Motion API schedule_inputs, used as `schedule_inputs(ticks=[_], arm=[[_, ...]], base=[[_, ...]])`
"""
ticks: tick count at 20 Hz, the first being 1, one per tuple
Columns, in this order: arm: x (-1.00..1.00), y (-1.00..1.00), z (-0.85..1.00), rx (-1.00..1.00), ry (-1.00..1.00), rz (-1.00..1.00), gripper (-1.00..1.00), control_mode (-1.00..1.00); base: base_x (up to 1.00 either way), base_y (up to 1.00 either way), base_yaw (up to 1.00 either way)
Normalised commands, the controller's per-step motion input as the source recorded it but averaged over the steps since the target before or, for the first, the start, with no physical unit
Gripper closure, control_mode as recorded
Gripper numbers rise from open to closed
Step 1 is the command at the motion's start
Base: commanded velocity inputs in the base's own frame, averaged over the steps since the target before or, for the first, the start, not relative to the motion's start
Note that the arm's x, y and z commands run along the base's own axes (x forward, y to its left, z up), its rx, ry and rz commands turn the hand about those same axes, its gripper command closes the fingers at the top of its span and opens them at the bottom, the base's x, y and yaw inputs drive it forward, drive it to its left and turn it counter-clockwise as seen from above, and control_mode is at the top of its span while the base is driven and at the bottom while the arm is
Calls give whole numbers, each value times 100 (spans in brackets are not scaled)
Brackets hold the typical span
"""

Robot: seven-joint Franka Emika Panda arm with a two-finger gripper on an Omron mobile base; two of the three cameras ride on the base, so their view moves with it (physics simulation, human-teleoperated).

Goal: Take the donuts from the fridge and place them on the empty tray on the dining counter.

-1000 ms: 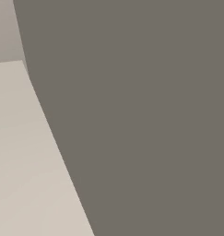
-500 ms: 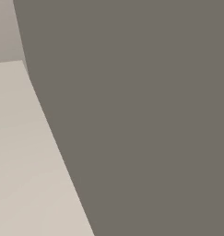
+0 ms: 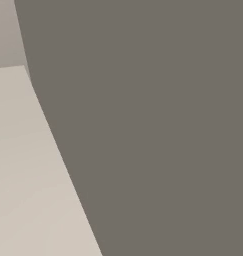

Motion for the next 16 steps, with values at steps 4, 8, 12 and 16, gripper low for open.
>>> schedule_inputs(ticks=[4,8,12,16], arm=[[-79,0,85,0,13,0,100,-100],[-98,0,48,0,5,0,100,-100],[-100,0,48,0,-7,0,100,-100],[-100,0,60,0,-10,0,100,-100]], base=[[0,0,0],[0,0,0],[0,0,0],[0,0,0]])
